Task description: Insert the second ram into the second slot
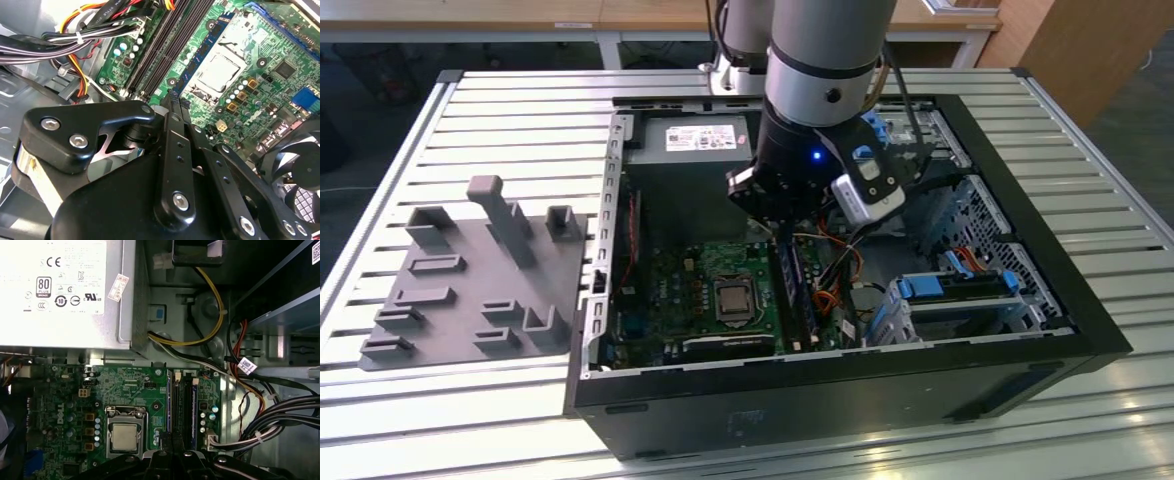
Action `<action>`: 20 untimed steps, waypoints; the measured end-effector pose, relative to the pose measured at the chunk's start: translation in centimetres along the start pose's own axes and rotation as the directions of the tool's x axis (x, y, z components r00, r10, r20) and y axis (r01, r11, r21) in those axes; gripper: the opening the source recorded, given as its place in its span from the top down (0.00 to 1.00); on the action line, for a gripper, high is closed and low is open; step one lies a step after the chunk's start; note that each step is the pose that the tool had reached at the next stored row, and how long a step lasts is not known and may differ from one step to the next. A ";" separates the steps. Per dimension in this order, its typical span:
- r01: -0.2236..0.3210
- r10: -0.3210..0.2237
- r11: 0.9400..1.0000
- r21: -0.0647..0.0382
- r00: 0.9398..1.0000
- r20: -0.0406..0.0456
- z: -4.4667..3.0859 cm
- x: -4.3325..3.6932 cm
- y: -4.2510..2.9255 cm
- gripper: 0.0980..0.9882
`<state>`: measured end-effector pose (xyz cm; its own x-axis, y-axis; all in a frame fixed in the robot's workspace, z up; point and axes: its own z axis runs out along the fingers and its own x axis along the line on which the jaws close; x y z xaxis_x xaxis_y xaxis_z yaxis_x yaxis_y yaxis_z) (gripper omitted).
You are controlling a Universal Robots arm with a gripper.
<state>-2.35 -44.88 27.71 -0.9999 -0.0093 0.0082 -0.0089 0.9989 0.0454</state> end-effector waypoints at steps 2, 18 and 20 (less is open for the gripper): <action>0.000 0.000 1.000 0.000 1.000 0.000 0.08 0.00 -0.01 0.98; 0.000 0.000 1.000 0.000 1.000 0.000 0.85 -0.01 -0.07 0.98; 0.000 0.000 1.000 0.000 1.000 0.000 0.86 -0.01 -0.07 0.98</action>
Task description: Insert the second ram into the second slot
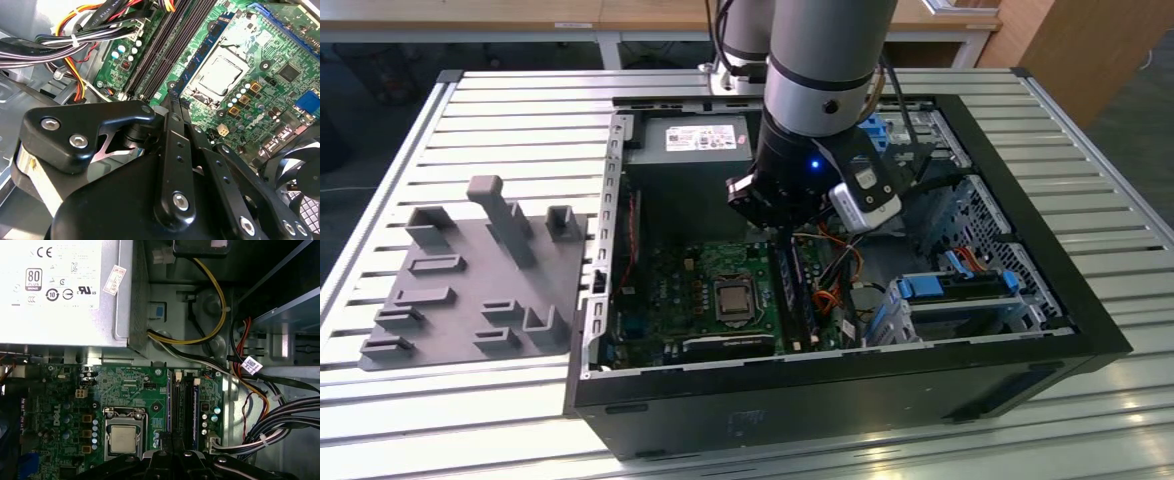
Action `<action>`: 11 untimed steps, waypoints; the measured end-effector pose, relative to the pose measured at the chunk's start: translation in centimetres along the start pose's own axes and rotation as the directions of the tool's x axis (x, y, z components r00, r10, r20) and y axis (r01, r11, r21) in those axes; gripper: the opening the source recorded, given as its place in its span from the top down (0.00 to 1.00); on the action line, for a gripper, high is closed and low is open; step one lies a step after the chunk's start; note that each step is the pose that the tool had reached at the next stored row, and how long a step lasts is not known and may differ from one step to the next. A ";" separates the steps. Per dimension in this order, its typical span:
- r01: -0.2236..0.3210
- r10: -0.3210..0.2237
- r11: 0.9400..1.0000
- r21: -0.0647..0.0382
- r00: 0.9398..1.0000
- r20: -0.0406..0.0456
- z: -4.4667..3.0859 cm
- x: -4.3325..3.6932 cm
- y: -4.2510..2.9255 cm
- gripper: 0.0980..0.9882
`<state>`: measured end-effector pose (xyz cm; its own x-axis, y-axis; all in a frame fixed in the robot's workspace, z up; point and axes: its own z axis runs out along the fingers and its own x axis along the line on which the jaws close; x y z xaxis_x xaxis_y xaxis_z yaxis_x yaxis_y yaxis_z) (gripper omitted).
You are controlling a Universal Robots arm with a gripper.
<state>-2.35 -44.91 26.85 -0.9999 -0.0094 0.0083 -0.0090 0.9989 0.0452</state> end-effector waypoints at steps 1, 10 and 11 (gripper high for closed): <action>0.000 0.000 1.000 0.000 1.000 0.000 0.02 0.00 0.00 0.98; -0.026 0.026 1.000 -0.001 1.000 0.001 0.37 0.00 -0.40 0.98; -0.026 0.026 1.000 0.000 1.000 0.001 0.38 0.00 -0.40 0.98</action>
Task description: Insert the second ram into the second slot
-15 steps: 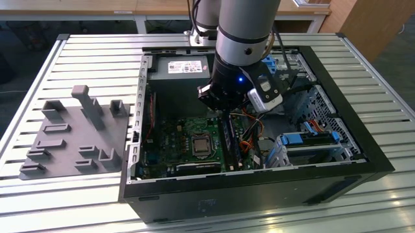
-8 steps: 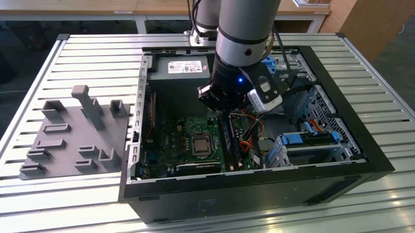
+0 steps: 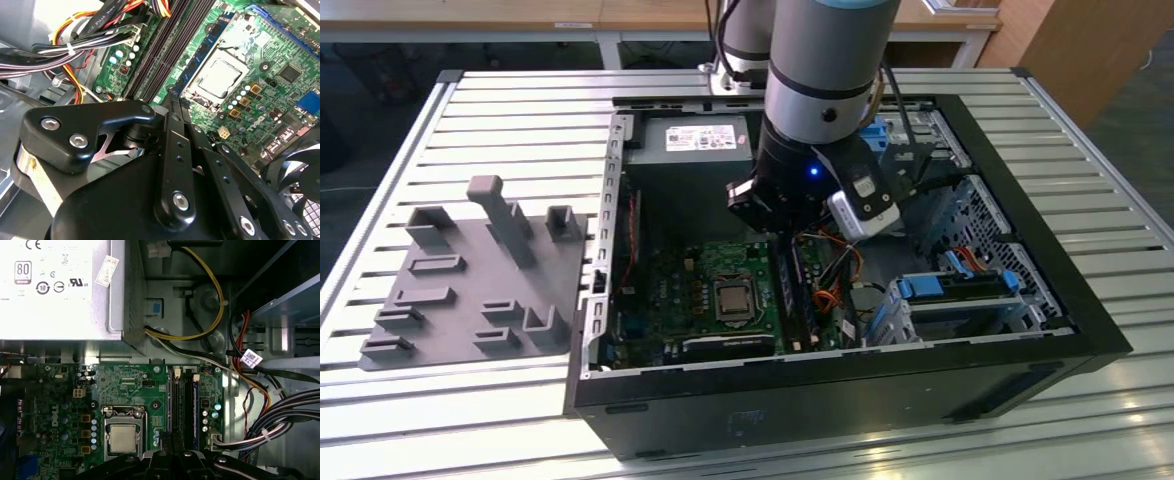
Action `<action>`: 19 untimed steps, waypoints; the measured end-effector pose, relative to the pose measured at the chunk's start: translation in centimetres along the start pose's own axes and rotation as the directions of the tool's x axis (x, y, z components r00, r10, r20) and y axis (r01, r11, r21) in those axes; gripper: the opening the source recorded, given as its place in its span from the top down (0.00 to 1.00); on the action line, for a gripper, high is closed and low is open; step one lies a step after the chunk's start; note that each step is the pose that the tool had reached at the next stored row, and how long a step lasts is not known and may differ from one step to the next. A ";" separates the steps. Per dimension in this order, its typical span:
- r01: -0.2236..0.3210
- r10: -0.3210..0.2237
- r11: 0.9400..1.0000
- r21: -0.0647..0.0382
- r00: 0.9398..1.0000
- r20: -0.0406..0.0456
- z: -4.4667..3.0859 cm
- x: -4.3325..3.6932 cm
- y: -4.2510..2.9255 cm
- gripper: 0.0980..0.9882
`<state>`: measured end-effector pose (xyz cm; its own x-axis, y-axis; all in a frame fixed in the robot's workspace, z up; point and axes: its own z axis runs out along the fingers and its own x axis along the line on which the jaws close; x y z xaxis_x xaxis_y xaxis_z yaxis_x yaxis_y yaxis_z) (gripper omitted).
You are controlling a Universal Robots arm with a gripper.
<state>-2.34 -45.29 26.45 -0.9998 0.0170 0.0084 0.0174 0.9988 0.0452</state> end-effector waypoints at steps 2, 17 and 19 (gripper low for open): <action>-0.001 0.001 1.000 0.000 1.000 0.000 0.06 0.00 0.00 0.98; -0.003 0.003 1.000 0.000 1.000 0.000 0.67 -0.19 -0.57 0.98; -0.006 0.006 1.000 0.000 1.000 0.000 0.79 -0.20 -0.63 0.98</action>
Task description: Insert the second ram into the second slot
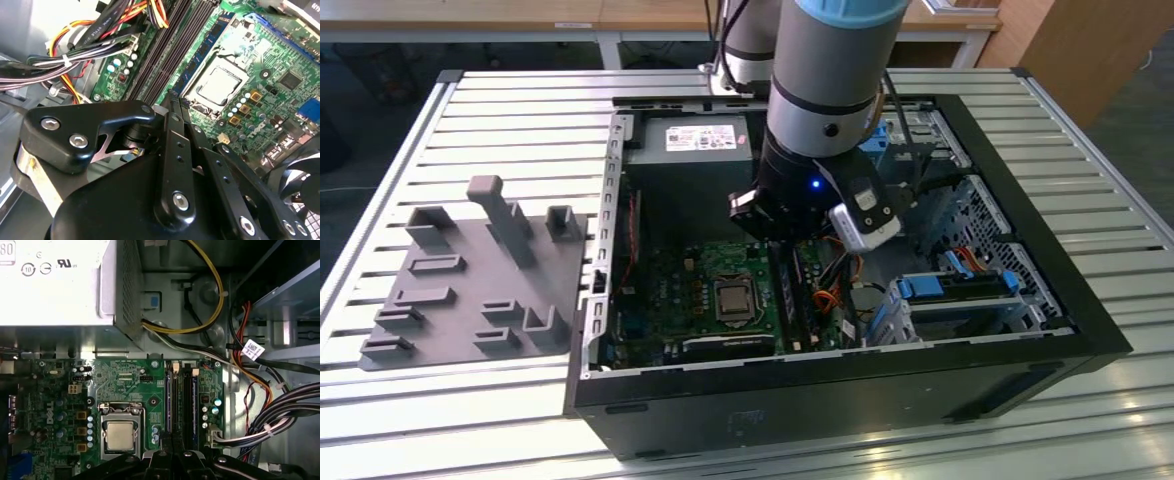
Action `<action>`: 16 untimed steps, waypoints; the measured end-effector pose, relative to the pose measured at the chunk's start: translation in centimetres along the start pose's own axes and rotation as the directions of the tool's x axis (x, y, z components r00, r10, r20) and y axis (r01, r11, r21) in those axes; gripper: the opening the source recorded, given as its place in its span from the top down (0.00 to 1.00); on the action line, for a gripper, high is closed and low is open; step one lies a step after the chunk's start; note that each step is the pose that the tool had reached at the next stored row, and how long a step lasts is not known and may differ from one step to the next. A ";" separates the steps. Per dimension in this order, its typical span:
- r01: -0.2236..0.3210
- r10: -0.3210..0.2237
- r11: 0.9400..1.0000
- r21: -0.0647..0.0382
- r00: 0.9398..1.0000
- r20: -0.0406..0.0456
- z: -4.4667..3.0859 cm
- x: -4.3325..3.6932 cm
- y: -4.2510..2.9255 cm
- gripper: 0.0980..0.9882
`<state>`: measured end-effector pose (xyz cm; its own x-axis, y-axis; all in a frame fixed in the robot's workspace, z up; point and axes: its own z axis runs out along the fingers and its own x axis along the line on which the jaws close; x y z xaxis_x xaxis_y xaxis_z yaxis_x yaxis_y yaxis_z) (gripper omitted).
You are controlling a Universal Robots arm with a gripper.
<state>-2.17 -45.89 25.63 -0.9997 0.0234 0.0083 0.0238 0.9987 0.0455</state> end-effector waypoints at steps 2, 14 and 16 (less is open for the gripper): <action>-0.001 0.001 1.000 0.000 1.000 0.000 0.22 -0.07 -0.04 0.98; -0.001 0.001 1.000 0.003 1.000 -0.002 1.09 -0.41 -0.12 0.98; 0.000 0.000 1.000 0.002 1.000 -0.002 1.16 -0.42 -0.23 0.98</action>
<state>-1.76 -46.08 24.46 -0.9997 0.0238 0.0103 0.0243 0.9988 0.0432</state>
